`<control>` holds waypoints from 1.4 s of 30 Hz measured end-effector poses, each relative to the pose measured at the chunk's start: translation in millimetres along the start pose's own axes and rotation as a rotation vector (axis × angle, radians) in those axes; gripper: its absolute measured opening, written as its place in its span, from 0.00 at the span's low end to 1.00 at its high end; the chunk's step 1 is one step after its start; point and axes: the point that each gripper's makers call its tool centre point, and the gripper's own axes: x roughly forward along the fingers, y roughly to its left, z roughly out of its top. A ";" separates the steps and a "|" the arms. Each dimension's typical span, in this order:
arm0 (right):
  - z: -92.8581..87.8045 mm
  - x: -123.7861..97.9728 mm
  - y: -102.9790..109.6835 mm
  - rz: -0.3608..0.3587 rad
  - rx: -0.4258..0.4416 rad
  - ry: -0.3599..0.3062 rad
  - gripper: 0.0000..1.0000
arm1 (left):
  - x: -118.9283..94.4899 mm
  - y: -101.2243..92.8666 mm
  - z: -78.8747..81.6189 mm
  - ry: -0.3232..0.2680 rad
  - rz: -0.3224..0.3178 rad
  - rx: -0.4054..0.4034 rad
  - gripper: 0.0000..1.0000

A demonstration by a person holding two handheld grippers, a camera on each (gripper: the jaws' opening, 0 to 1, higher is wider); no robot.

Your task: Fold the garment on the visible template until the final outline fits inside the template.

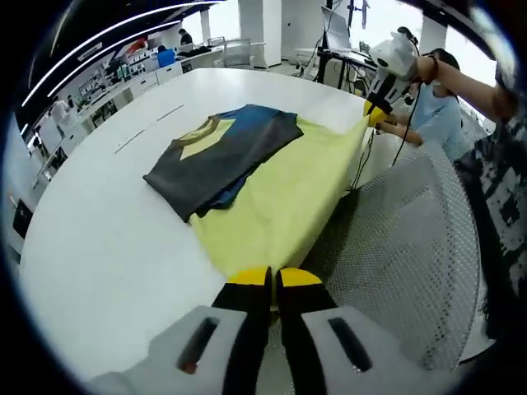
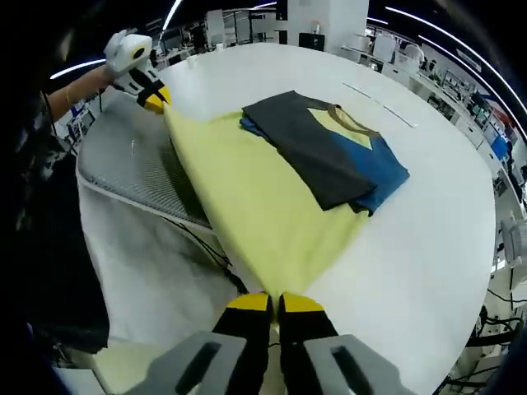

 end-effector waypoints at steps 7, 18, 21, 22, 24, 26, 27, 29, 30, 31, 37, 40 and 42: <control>17.2 -7.7 -18.7 -0.036 -0.023 -0.034 0.00 | -2.1 19.2 20.9 -0.025 0.044 0.029 0.00; 41.4 -15.1 -46.4 -0.080 -0.062 -0.073 0.00 | -2.6 47.6 50.3 -0.061 0.109 0.069 0.00; 47.6 -16.8 -53.4 -0.094 -0.068 -0.086 0.00 | -2.2 55.3 57.2 -0.077 0.131 0.068 0.00; 51.2 -17.7 -56.5 -0.102 -0.070 -0.095 0.00 | -1.9 58.7 59.6 -0.082 0.144 0.064 0.00; 56.0 -18.3 -61.9 -0.113 -0.071 -0.101 0.00 | -0.6 64.9 64.8 -0.098 0.166 0.049 0.00; 60.3 -18.9 -67.3 -0.125 -0.074 -0.106 0.00 | 0.8 70.5 69.2 -0.110 0.182 0.049 0.00; 62.4 -19.0 -69.6 -0.131 -0.074 -0.110 0.00 | 1.5 73.0 70.2 -0.111 0.187 0.048 0.00; 67.4 -19.1 -75.2 -0.142 -0.072 -0.118 0.00 | 2.5 78.8 74.6 -0.119 0.202 0.033 0.00; 69.3 -19.3 -77.3 -0.148 -0.073 -0.120 0.00 | 2.7 80.6 76.4 -0.123 0.206 0.033 0.00; 72.1 -19.4 -80.4 -0.154 -0.072 -0.123 0.00 | 2.6 82.7 78.3 -0.127 0.211 0.034 0.00; 88.3 -19.7 -95.9 -0.184 -0.059 -0.155 0.00 | 4.6 105.0 92.0 -0.155 0.270 0.019 0.00; 96.6 -19.8 -105.4 -0.205 -0.054 -0.173 0.00 | 7.2 115.7 98.8 -0.169 0.299 0.003 0.00; 102.7 -20.2 -111.5 -0.220 -0.060 -0.185 0.00 | 7.8 121.3 103.0 -0.184 0.322 -0.001 0.00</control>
